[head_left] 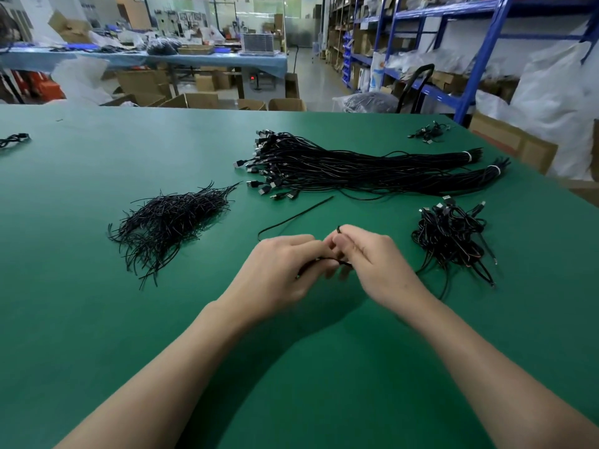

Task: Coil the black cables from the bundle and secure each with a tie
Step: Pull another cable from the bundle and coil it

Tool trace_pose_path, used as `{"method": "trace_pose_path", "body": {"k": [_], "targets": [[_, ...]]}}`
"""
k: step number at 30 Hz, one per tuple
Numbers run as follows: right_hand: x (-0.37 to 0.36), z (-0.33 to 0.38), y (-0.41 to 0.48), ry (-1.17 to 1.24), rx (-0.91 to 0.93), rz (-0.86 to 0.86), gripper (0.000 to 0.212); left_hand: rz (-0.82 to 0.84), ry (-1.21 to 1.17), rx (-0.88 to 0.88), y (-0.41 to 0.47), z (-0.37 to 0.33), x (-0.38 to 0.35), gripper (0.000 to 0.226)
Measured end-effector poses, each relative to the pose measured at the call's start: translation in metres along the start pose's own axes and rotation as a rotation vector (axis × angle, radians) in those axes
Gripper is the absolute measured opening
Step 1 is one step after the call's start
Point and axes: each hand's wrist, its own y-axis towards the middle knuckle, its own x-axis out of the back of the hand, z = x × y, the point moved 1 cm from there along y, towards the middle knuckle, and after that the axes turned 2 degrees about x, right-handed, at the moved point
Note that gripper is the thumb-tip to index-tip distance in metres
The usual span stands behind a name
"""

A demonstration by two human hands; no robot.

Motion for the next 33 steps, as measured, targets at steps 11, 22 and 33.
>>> {"method": "trace_pose_path", "body": {"k": [11,22,33], "targets": [[0.001,0.005,-0.019,0.697,-0.262,0.445,0.042,-0.089,-0.529,0.190,0.004,0.003,0.008,0.009],[0.011,0.041,-0.002,1.269,-0.130,-0.002,0.023,0.039,-0.466,0.336,-0.002,-0.003,-0.014,0.041],[-0.011,0.014,0.009,0.403,0.008,-0.250,0.029,0.201,-0.100,0.058,-0.004,-0.010,-0.014,0.021]]}}
